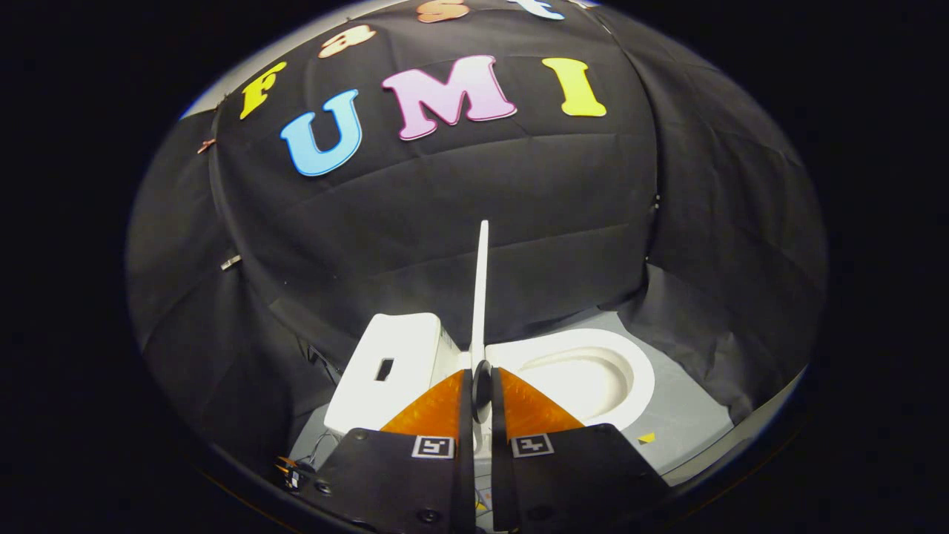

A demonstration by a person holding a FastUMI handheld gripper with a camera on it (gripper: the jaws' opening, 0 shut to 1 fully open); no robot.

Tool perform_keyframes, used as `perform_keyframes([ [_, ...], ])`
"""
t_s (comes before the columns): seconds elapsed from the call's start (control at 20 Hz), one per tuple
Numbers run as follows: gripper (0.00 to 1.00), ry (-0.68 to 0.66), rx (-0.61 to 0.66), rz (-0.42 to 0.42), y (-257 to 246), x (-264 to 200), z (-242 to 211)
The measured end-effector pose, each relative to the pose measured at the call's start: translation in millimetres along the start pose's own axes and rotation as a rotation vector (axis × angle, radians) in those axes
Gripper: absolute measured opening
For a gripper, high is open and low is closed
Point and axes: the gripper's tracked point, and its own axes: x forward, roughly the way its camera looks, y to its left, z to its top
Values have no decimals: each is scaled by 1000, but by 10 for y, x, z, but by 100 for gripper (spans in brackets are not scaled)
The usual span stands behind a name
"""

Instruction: Open the toilet lid.

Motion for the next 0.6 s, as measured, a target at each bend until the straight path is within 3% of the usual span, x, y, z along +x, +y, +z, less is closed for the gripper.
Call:
perform_keyframes([
  [0.6, 17, -8, -143, 18, 983, 39, -174],
])
